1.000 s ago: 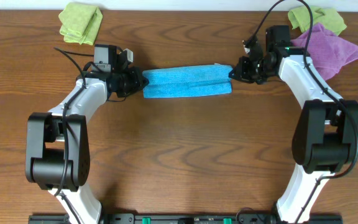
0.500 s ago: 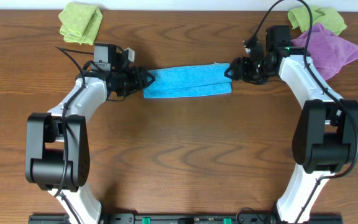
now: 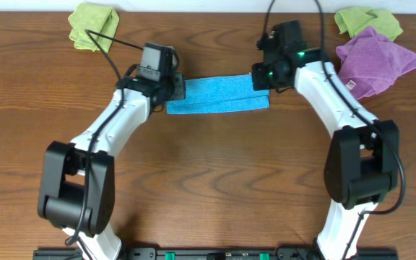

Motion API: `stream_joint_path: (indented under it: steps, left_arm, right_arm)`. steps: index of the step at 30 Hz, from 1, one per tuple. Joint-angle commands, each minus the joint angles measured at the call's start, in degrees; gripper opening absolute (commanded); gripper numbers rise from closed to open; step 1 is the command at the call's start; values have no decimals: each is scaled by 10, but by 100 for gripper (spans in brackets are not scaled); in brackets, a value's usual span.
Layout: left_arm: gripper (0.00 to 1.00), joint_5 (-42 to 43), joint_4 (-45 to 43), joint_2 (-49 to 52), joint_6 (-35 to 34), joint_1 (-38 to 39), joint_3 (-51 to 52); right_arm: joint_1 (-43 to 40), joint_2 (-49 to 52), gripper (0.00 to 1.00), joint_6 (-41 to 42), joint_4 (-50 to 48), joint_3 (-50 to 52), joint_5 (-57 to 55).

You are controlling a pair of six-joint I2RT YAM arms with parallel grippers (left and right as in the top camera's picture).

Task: Fold the cloth
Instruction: 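Lower the folded edge onto the cloth and open both grippers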

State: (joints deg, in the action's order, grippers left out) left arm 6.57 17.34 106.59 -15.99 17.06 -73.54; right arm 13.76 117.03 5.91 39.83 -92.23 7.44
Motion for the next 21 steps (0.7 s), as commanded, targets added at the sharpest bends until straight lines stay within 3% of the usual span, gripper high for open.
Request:
stream_joint_path:
  steps: [1, 21]
  left_arm:
    - [6, -87, -14, 28, 12, 10, -6]
    - [6, -70, -54, 106, 1, 14, -6]
  right_arm:
    - [9, 7, 1, -8, -1, -9, -74]
    - [9, 50, 1, -2, -2, -8, -74]
